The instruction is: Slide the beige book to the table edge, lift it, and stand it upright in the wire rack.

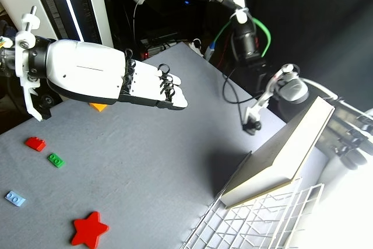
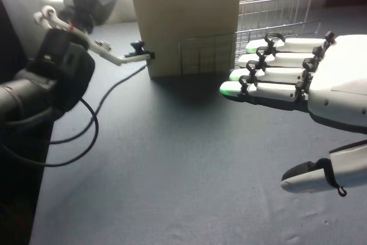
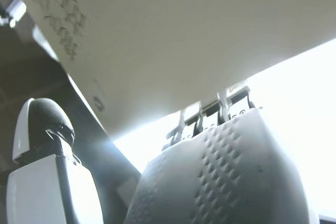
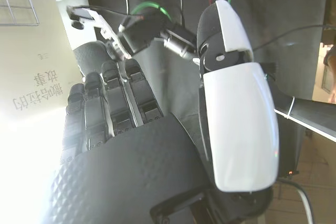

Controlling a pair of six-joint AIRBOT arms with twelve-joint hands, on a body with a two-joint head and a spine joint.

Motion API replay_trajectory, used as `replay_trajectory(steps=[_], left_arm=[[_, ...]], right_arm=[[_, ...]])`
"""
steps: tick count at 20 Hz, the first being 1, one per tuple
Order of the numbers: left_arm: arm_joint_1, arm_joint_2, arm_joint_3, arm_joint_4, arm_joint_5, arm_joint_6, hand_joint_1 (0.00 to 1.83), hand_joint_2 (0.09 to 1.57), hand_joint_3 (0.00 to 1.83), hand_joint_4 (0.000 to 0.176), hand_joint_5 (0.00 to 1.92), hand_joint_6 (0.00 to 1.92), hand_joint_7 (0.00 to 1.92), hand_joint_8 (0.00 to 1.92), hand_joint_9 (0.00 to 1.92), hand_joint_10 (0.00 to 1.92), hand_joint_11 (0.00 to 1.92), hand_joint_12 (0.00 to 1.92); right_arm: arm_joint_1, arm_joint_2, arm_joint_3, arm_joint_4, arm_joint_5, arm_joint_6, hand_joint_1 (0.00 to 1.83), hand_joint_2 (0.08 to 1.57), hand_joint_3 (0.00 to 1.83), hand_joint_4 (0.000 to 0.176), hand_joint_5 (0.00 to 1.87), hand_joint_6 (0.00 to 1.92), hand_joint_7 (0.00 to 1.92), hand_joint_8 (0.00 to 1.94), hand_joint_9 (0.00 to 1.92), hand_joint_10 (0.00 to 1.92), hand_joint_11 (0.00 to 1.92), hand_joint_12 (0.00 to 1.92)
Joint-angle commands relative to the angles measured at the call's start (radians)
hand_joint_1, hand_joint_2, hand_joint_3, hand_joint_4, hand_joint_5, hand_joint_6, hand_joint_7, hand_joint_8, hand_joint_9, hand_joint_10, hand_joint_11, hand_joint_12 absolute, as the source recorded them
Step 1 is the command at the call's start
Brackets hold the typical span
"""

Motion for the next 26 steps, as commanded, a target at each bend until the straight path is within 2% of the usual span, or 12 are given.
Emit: replay_trajectory(steps=[1, 3, 9, 10, 15, 17, 19, 20, 22, 23, 24, 26], left_arm=[[-0.011, 0.020, -0.008, -0.006, -0.093, 0.004, 0.59, 0.94, 0.00, 0.094, 0.03, 0.01, 0.16, 0.02, 0.22, 0.02, 0.00, 0.50], [-0.023, 0.054, -0.042, 0.019, -0.059, 0.017, 0.54, 0.97, 0.00, 0.091, 0.09, 0.02, 0.19, 0.01, 0.25, 0.02, 0.00, 0.72], [-0.070, 0.171, -0.147, 0.076, 0.087, 0.108, 0.47, 1.00, 0.01, 0.087, 0.16, 0.01, 0.24, 0.01, 0.31, 0.02, 0.00, 0.88], [-0.082, 0.200, -0.169, 0.076, 0.121, 0.136, 0.47, 1.02, 0.00, 0.068, 0.25, 0.02, 0.29, 0.01, 0.34, 0.02, 0.00, 0.93], [-0.140, 0.293, -0.213, 0.076, 0.243, 0.241, 0.26, 1.15, 0.01, 0.027, 0.47, 0.03, 0.59, 0.03, 0.59, 0.05, 0.00, 1.25], [-0.162, 0.314, -0.231, 0.076, 0.302, 0.302, 0.25, 1.19, 0.01, 0.017, 0.63, 0.06, 0.74, 0.05, 0.67, 0.08, 0.03, 1.43], [-0.185, 0.327, -0.255, 0.032, 0.377, 0.381, 0.28, 1.23, 0.00, 0.000, 0.87, 0.16, 0.99, 0.23, 0.76, 0.80, 0.32, 1.56], [-0.192, 0.329, -0.265, -0.024, 0.385, 0.427, 0.29, 1.25, 0.00, 0.000, 0.94, 0.21, 0.94, 0.62, 0.75, 1.15, 0.43, 1.64], [-0.219, 0.336, -0.278, -0.122, 0.416, 0.491, 0.27, 1.28, 0.00, 0.000, 0.99, 0.44, 0.88, 1.14, 0.77, 1.45, 0.54, 1.80], [-0.231, 0.339, -0.279, -0.126, 0.441, 0.495, 0.24, 1.31, 0.00, 0.000, 0.94, 0.79, 0.88, 1.42, 0.77, 1.70, 0.60, 1.90], [-0.247, 0.343, -0.278, -0.127, 0.472, 0.496, 0.17, 1.35, 0.01, 0.000, 0.87, 1.08, 0.87, 1.59, 0.77, 1.87, 0.65, 1.92], [-0.280, 0.363, -0.286, -0.131, 0.539, 0.497, 0.15, 1.40, 0.01, 0.000, 0.91, 1.74, 1.03, 1.77, 0.97, 1.92, 0.83, 1.92]], right_arm=[[0.013, 0.004, -0.004, 0.022, 0.098, 0.000, 0.22, 1.06, 0.01, 0.000, 0.06, 0.01, 0.08, 0.00, 0.05, 0.00, 0.00, 0.00], [0.013, 0.005, -0.004, 0.022, 0.098, 0.000, 0.17, 1.07, 0.01, 0.000, 0.06, 0.01, 0.09, 0.00, 0.06, 0.00, 0.00, 0.00], [0.013, 0.005, -0.004, 0.022, 0.098, -0.001, 0.14, 1.09, 0.01, 0.000, 0.04, 0.00, 0.06, 0.00, 0.04, 0.00, 0.00, 0.00], [0.013, 0.005, -0.004, 0.022, 0.098, -0.001, 0.13, 1.09, 0.01, 0.000, 0.04, 0.00, 0.06, 0.00, 0.04, 0.00, 0.00, 0.00], [0.013, 0.005, -0.004, 0.022, 0.099, -0.001, 0.18, 1.08, 0.00, 0.000, 0.13, 0.01, 0.13, 0.01, 0.08, 0.01, 0.00, 0.00], [0.013, 0.006, -0.004, 0.022, 0.099, -0.001, 0.23, 1.09, 0.00, 0.000, 0.24, 0.00, 0.24, 0.02, 0.18, 0.00, 0.00, 0.16], [0.013, 0.007, -0.004, 0.022, 0.099, -0.001, 0.22, 1.11, 0.00, 0.000, 0.46, 0.04, 0.46, 0.01, 0.38, 0.04, 0.00, 0.65], [0.013, 0.007, -0.004, 0.022, 0.099, -0.001, 0.23, 1.12, 0.00, 0.000, 0.55, 0.06, 0.59, 0.04, 0.52, 0.08, 0.00, 0.95], [0.013, 0.007, -0.004, 0.022, 0.099, -0.001, 0.21, 1.14, 0.00, 0.000, 0.69, 0.23, 0.80, 0.11, 0.71, 0.27, 0.10, 1.22], [0.013, 0.007, -0.004, 0.022, 0.100, -0.001, 0.20, 1.15, 0.00, 0.000, 0.74, 0.45, 0.91, 0.24, 0.72, 0.57, 0.23, 1.32], [0.013, 0.007, -0.004, 0.022, 0.100, -0.001, 0.18, 1.16, 0.00, 0.000, 0.72, 0.68, 0.88, 0.55, 0.66, 0.90, 0.30, 1.43], [0.013, 0.007, -0.004, 0.022, 0.100, -0.001, 0.15, 1.19, 0.00, 0.000, 0.76, 1.05, 0.86, 1.11, 0.66, 1.33, 0.42, 1.74]])
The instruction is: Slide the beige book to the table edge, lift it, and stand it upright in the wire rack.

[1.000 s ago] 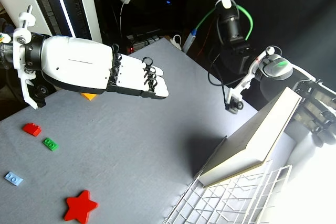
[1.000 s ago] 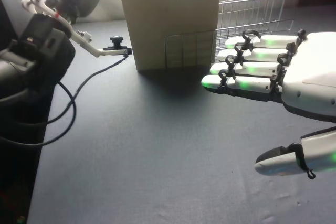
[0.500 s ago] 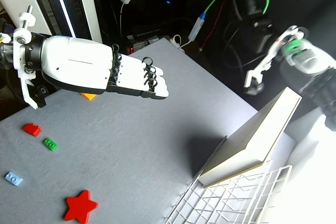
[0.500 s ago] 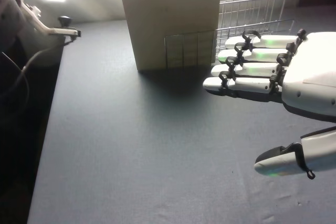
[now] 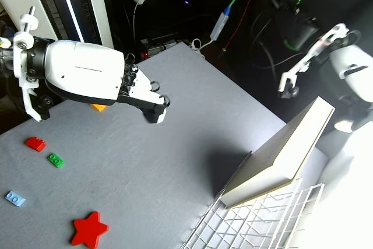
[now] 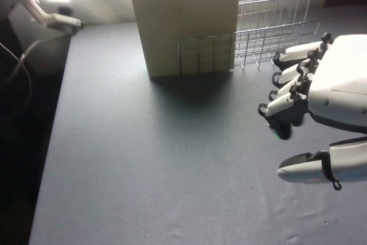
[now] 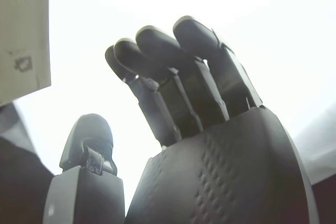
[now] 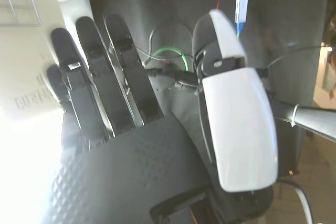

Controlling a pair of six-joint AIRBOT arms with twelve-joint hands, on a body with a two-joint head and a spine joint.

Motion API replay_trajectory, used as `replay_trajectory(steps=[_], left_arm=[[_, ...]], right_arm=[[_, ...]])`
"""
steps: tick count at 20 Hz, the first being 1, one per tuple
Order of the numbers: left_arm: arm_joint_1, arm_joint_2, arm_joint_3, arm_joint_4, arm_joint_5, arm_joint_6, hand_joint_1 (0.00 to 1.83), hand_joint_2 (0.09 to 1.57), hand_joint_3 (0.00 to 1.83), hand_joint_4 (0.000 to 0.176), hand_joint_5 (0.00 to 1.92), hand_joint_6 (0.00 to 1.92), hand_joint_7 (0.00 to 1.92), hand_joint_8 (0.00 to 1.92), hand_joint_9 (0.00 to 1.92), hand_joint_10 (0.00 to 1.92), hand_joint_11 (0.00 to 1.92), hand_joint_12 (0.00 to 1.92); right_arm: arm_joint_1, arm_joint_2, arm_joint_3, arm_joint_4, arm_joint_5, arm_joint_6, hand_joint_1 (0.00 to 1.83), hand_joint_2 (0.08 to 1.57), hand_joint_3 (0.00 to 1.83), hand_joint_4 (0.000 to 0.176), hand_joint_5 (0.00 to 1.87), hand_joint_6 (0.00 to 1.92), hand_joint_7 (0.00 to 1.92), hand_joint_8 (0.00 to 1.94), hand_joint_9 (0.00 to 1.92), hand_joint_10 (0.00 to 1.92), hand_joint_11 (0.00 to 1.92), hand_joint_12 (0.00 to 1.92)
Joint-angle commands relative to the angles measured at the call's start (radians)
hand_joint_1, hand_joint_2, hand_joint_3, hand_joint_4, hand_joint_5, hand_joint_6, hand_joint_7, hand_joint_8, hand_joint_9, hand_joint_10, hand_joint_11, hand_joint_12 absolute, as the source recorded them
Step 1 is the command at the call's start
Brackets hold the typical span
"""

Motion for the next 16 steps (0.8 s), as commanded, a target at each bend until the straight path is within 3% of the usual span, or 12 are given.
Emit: replay_trajectory(steps=[1, 2, 5, 6, 9, 10, 13, 16], left_arm=[[-0.017, 0.030, -0.007, -0.022, -0.047, -0.008, 0.16, 1.42, 0.02, 0.000, 1.00, 1.83, 1.15, 1.82, 1.11, 1.92, 0.99, 1.92], [-0.021, 0.042, -0.016, -0.044, -0.029, -0.008, 0.15, 1.45, 0.02, 0.000, 1.05, 1.85, 1.23, 1.85, 1.22, 1.92, 1.14, 1.92], [-0.036, 0.096, -0.057, -0.114, 0.021, 0.000, 0.19, 1.48, 0.02, 0.000, 1.06, 1.92, 1.23, 1.92, 1.26, 1.92, 1.24, 1.92], [-0.047, 0.119, -0.072, -0.116, 0.084, -0.019, 0.18, 1.49, 0.02, 0.000, 1.06, 1.92, 1.24, 1.92, 1.27, 1.92, 1.25, 1.92], [-0.036, 0.168, -0.121, -0.116, 0.130, -0.139, 0.21, 1.50, 0.02, 0.000, 1.07, 1.92, 1.24, 1.92, 1.27, 1.92, 1.25, 1.92], [-0.035, 0.190, -0.140, -0.116, 0.167, -0.186, 0.24, 1.51, 0.02, 0.000, 1.07, 1.92, 1.23, 1.92, 1.27, 1.92, 1.27, 1.92], [-0.035, 0.245, -0.183, -0.107, 0.177, -0.250, 0.24, 1.53, 0.02, 0.000, 1.06, 1.92, 1.21, 1.92, 1.25, 1.92, 1.25, 1.92], [-0.017, 0.306, -0.221, 0.274, 0.131, -0.624, 0.35, 1.51, 0.00, 0.000, 1.09, 1.92, 1.22, 1.92, 1.24, 1.92, 1.25, 1.92]], right_arm=[[0.012, 0.006, -0.004, 0.022, 0.099, -0.002, 0.07, 1.22, 0.01, 0.000, 0.76, 1.25, 0.87, 1.30, 0.68, 1.48, 0.45, 1.86], [0.012, 0.006, -0.004, 0.022, 0.099, -0.002, 0.04, 1.23, 0.01, 0.000, 0.79, 1.47, 0.96, 1.41, 0.76, 1.59, 0.52, 1.90], [0.011, 0.006, -0.004, 0.022, 0.099, -0.002, 0.01, 1.25, 0.00, 0.000, 0.79, 1.75, 1.00, 1.73, 0.87, 1.90, 0.71, 1.92], [0.011, 0.006, -0.004, 0.022, 0.099, -0.002, 0.02, 1.25, 0.00, 0.000, 0.74, 1.57, 0.96, 1.61, 0.85, 1.78, 0.66, 1.92], [0.009, 0.006, -0.004, 0.022, 0.099, -0.002, 0.04, 1.26, 0.00, 0.000, 0.75, 1.54, 0.97, 1.58, 0.88, 1.78, 0.67, 1.91], [0.008, 0.006, -0.004, 0.022, 0.099, -0.002, 0.03, 1.26, 0.00, 0.000, 0.76, 1.62, 0.96, 1.65, 0.87, 1.85, 0.70, 1.92], [0.007, 0.006, -0.004, 0.022, 0.099, -0.002, 0.00, 1.25, 0.00, 0.000, 0.77, 1.48, 0.96, 1.60, 0.86, 1.83, 0.64, 1.92], [0.005, 0.006, -0.004, 0.022, 0.099, -0.002, 0.02, 1.24, 0.00, 0.000, 0.80, 1.49, 0.96, 1.59, 0.85, 1.85, 0.67, 1.92]])
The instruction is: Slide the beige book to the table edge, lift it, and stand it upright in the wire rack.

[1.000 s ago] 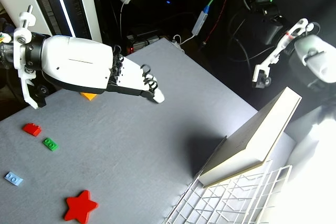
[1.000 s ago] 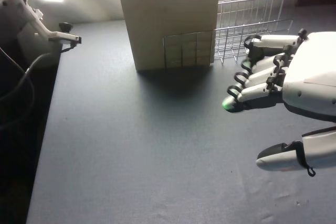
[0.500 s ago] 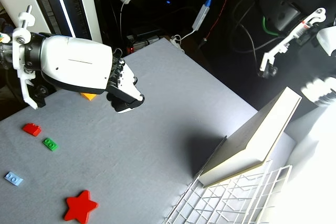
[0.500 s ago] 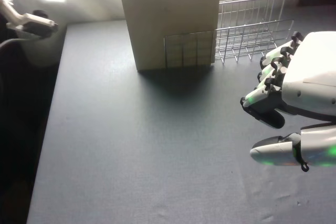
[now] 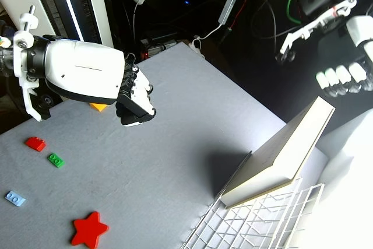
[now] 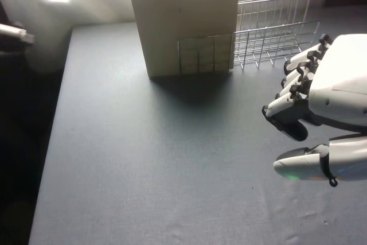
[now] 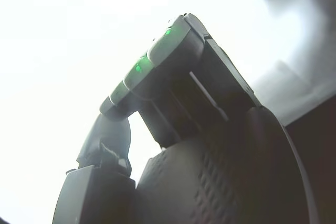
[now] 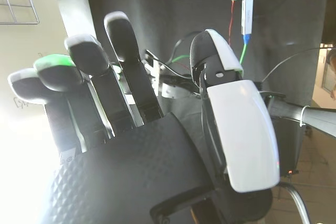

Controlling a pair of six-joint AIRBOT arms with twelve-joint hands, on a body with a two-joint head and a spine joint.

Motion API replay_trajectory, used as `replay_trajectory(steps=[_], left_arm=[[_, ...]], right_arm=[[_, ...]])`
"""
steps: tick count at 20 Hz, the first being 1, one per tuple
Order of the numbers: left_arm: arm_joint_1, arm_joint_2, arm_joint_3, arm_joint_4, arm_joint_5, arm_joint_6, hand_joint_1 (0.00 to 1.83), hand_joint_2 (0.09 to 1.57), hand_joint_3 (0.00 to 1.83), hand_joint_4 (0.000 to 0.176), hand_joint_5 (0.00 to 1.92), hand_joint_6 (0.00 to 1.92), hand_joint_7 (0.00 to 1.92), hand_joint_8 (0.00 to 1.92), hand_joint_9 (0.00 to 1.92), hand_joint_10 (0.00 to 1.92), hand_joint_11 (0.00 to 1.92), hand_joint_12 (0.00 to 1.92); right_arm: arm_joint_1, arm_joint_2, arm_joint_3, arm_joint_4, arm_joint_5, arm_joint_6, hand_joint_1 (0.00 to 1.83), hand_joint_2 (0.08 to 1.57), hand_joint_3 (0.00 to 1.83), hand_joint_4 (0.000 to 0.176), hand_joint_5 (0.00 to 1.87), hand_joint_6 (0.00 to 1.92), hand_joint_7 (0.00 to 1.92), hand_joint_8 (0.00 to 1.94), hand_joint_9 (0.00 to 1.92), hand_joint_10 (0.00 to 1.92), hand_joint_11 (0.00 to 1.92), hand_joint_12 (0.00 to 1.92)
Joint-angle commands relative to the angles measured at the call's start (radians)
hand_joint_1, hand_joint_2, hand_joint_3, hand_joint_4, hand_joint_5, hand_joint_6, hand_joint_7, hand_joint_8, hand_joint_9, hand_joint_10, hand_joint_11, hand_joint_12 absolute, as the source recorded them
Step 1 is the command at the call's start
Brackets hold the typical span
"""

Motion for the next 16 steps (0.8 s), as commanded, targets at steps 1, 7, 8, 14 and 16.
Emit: replay_trajectory(steps=[1, 7, 8, 14, 16], left_arm=[[0.004, 0.037, -0.001, 0.129, -0.178, -0.143, 0.35, 1.51, 0.00, 0.000, 1.08, 1.92, 1.21, 1.92, 1.24, 1.92, 1.25, 1.92], [0.003, 0.137, 0.023, 0.986, -0.561, -0.612, 0.34, 1.51, 0.00, 0.000, 1.08, 1.92, 1.20, 1.92, 1.22, 1.92, 1.21, 1.92], [0.001, 0.172, -0.010, 1.094, -0.617, -0.597, 0.31, 1.51, 0.00, 0.000, 1.10, 1.92, 1.22, 1.92, 1.25, 1.92, 1.24, 1.92], [0.040, 0.288, -0.186, 1.328, -0.727, -0.311, 0.37, 1.50, 0.00, 0.000, 1.11, 1.92, 1.22, 1.92, 1.25, 1.92, 1.22, 1.92], [0.006, 0.303, -0.232, 1.507, -0.726, -0.318, 0.34, 1.51, 0.00, 0.000, 1.10, 1.91, 1.22, 1.92, 1.25, 1.92, 1.23, 1.92]], right_arm=[[0.005, 0.005, -0.004, 0.022, 0.093, -0.001, 0.00, 1.25, 0.00, 0.000, 0.80, 1.48, 0.97, 1.57, 0.85, 1.82, 0.67, 1.92], [0.002, 0.008, -0.007, 0.022, 0.093, -0.001, 0.04, 1.24, 0.00, 0.000, 0.78, 1.51, 0.94, 1.62, 0.82, 1.88, 0.63, 1.92], [0.002, 0.008, -0.008, 0.022, 0.093, -0.001, 0.08, 1.24, 0.00, 0.000, 0.78, 1.52, 0.93, 1.61, 0.81, 1.87, 0.63, 1.92], [0.002, 0.009, -0.008, 0.022, 0.093, -0.002, 0.10, 1.24, 0.00, 0.000, 0.77, 1.52, 0.94, 1.68, 0.83, 1.90, 0.68, 1.92], [0.002, 0.009, -0.008, 0.022, 0.093, -0.002, 0.08, 1.24, 0.00, 0.000, 0.81, 1.30, 0.95, 1.64, 0.83, 1.89, 0.64, 1.92]])
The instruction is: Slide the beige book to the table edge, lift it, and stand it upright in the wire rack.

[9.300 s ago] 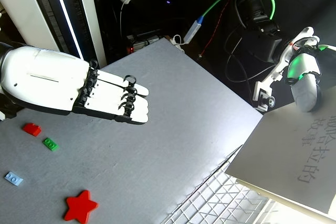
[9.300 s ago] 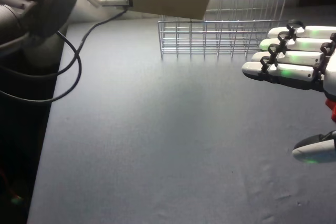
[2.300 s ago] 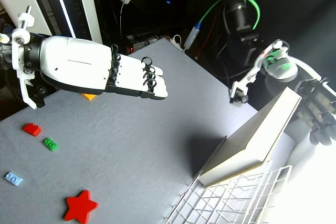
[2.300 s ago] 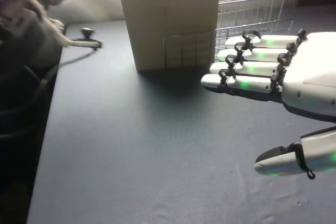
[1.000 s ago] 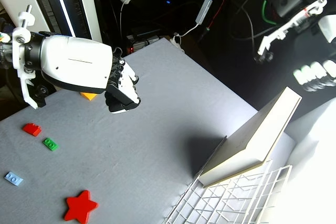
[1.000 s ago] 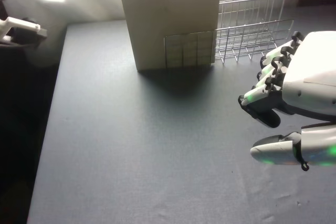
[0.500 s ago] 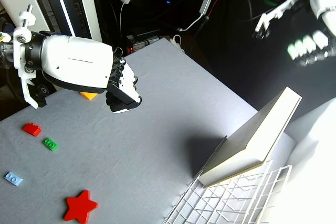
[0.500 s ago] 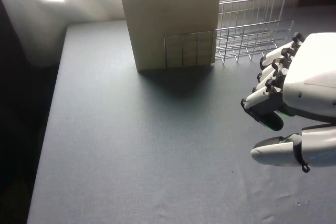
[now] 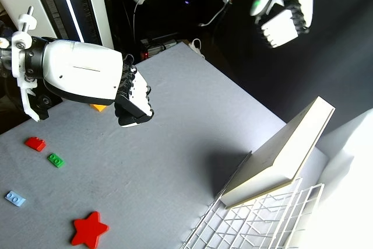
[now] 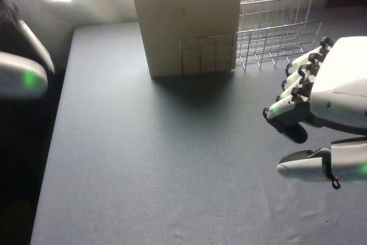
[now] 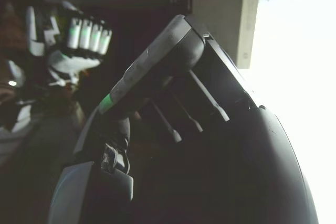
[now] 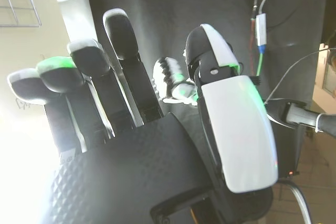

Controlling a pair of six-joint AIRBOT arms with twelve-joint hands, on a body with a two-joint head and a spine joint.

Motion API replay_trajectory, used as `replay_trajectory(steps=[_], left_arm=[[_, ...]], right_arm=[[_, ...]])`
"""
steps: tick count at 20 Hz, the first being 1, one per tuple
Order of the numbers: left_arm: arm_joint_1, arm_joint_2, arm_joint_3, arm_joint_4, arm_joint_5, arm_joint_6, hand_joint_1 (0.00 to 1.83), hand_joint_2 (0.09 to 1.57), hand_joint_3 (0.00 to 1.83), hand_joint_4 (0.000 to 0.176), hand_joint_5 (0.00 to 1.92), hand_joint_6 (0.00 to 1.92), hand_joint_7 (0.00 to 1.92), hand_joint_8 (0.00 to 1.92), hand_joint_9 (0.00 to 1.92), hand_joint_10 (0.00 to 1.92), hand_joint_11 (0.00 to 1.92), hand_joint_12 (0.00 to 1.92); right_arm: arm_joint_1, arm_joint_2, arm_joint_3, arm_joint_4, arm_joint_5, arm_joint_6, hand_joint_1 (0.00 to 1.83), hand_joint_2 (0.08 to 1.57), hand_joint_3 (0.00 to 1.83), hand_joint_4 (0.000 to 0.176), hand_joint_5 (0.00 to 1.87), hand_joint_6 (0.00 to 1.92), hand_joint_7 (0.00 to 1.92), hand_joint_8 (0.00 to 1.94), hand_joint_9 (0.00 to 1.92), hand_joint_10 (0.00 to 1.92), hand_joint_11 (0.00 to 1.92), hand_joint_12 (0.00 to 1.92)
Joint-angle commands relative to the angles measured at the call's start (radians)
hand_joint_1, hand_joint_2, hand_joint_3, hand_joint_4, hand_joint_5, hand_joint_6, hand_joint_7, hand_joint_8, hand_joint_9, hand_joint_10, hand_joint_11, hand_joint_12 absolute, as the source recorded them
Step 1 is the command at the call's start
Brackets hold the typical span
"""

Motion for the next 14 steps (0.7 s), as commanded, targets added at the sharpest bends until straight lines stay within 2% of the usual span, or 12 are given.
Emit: replay_trajectory(steps=[1, 2, 3, 4, 5, 6, 8, 9, 12, 14], left_arm=[[-0.025, 0.011, -0.012, 0.009, -0.039, -0.031, 0.33, 1.51, 0.00, 0.000, 1.09, 1.90, 1.22, 1.92, 1.26, 1.92, 1.24, 1.92], [-0.032, 0.017, -0.026, 0.040, -0.034, -0.040, 0.33, 1.52, 0.00, 0.000, 1.09, 1.90, 1.21, 1.92, 1.25, 1.92, 1.24, 1.92], [-0.042, 0.022, -0.034, 0.058, -0.029, -0.048, 0.34, 1.51, 0.00, 0.000, 1.09, 1.92, 1.22, 1.92, 1.26, 1.92, 1.25, 1.92], [-0.079, 0.030, -0.044, 0.123, -0.010, -0.083, 0.34, 1.51, 0.00, 0.000, 1.09, 1.92, 1.23, 1.92, 1.26, 1.92, 1.24, 1.92], [-0.097, 0.033, -0.047, 0.150, -0.002, -0.100, 0.33, 1.52, 0.00, 0.000, 1.09, 1.92, 1.23, 1.92, 1.25, 1.92, 1.23, 1.92], [-0.147, 0.040, -0.052, 0.219, 0.020, -0.150, 0.31, 1.52, 0.00, 0.000, 1.09, 1.91, 1.21, 1.92, 1.24, 1.92, 1.21, 1.92], [-0.239, 0.047, -0.056, 0.339, 0.041, -0.226, 0.31, 1.52, 0.00, 0.000, 1.08, 1.90, 1.21, 1.92, 1.23, 1.92, 1.21, 1.92], [-0.272, 0.047, -0.054, 0.391, 0.049, -0.256, 0.33, 1.51, 0.00, 0.000, 1.08, 1.92, 1.22, 1.92, 1.25, 1.92, 1.22, 1.92], [-0.276, 0.048, -0.061, 0.406, 0.053, -0.279, 0.36, 1.51, 0.00, 0.000, 1.08, 1.92, 1.22, 1.92, 1.25, 1.92, 1.23, 1.92], [-0.266, 0.055, -0.074, 0.404, 0.053, -0.282, 0.40, 1.51, 0.00, 0.000, 1.10, 1.92, 1.23, 1.92, 1.28, 1.92, 1.27, 1.92]], right_arm=[[0.009, 0.005, -0.004, 0.022, 0.093, -0.002, 0.07, 1.24, 0.00, 0.000, 0.84, 1.20, 0.96, 1.59, 0.83, 1.86, 0.63, 1.92], [0.009, 0.005, -0.004, 0.022, 0.093, -0.002, 0.08, 1.24, 0.00, 0.000, 0.84, 1.25, 0.96, 1.61, 0.84, 1.86, 0.65, 1.92], [0.009, 0.005, -0.004, 0.022, 0.093, -0.002, 0.08, 1.24, 0.00, 0.000, 0.85, 1.38, 0.96, 1.66, 0.85, 1.90, 0.70, 1.92], [0.009, 0.006, -0.004, 0.022, 0.093, -0.003, 0.07, 1.24, 0.00, 0.000, 0.83, 1.42, 0.95, 1.67, 0.84, 1.91, 0.70, 1.92], [0.009, 0.006, -0.004, 0.022, 0.093, -0.003, 0.08, 1.24, 0.00, 0.000, 0.79, 1.34, 0.94, 1.61, 0.82, 1.87, 0.65, 1.92], [0.009, 0.006, -0.004, 0.022, 0.093, -0.003, 0.08, 1.25, 0.00, 0.000, 0.79, 1.29, 0.94, 1.57, 0.81, 1.85, 0.62, 1.92], [0.009, 0.006, -0.004, 0.022, 0.095, -0.006, 0.05, 1.25, 0.00, 0.000, 0.79, 1.30, 0.92, 1.59, 0.79, 1.87, 0.60, 1.92], [0.009, 0.006, -0.004, 0.022, 0.095, -0.007, 0.07, 1.25, 0.00, 0.000, 0.79, 1.38, 0.93, 1.62, 0.80, 1.87, 0.64, 1.92], [0.009, 0.005, -0.004, 0.022, 0.095, -0.008, 0.03, 1.26, 0.00, 0.000, 0.82, 1.38, 0.98, 1.61, 0.86, 1.88, 0.69, 1.92], [0.009, 0.006, -0.004, 0.022, 0.095, -0.008, 0.01, 1.27, 0.00, 0.000, 0.86, 1.25, 1.02, 1.56, 0.92, 1.86, 0.72, 1.92]])
